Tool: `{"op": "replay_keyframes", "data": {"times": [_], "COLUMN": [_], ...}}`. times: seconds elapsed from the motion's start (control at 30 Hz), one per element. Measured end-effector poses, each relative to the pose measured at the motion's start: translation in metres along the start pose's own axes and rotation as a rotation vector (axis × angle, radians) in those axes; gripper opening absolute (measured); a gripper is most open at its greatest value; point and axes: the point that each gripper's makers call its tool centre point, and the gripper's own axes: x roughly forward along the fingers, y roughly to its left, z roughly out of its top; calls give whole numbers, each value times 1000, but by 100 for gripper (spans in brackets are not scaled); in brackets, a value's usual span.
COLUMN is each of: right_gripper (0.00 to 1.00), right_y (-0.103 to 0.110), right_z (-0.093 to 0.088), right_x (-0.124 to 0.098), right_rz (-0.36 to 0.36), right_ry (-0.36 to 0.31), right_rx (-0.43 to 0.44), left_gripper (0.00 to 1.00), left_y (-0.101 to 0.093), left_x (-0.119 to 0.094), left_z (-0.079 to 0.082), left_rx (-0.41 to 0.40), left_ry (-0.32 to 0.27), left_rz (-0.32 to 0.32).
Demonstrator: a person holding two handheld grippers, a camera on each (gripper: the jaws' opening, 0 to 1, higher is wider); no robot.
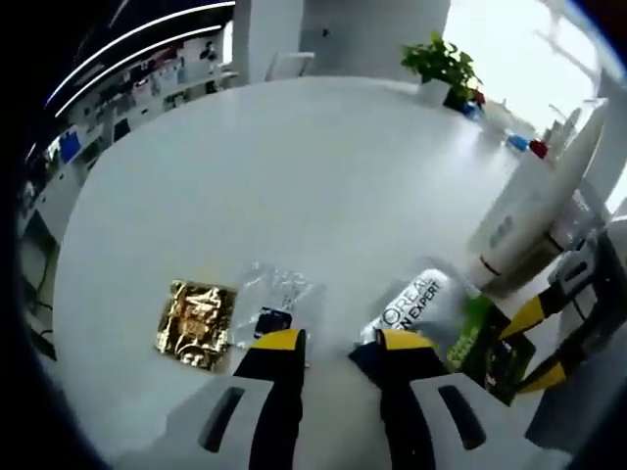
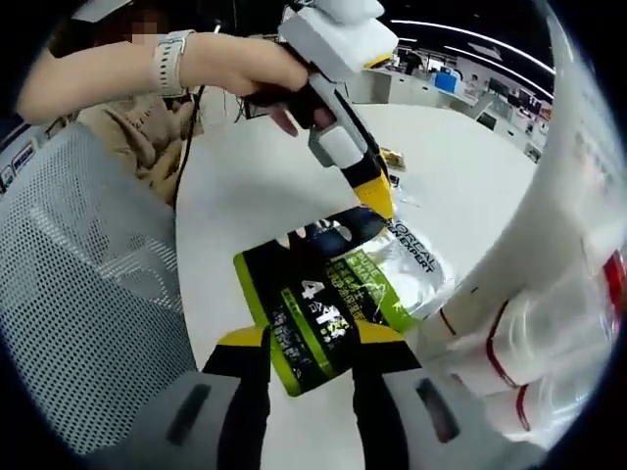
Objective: Arrange the skincare products in the storage area until every visible bottle or jar stands upright without overlapping.
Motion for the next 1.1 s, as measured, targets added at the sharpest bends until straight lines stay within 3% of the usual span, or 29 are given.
{"op": "replay_keyframes", "data": {"times": [0.13, 0.2, 0.7, 1.1], "right_gripper": [39, 38, 40, 36], "right_y": [6, 3, -5, -10], "right_z": [0, -1, 1, 0], "right_x": [0, 0, 1, 1], "right_rz": [21, 1, -32, -66], "right_ry": [0, 13, 28, 28], "right_rx": [-14, -49, -28, -15], "left_gripper": [25, 25, 26, 27], "left_y": [6, 7, 16, 24], "left_x": [3, 4, 9, 19], "left_z": [4, 5, 13, 23], "left_rx": [8, 14, 54, 76], "left_ry": [-3, -5, -26, -40], "left_rz": [9, 13, 38, 37]}}
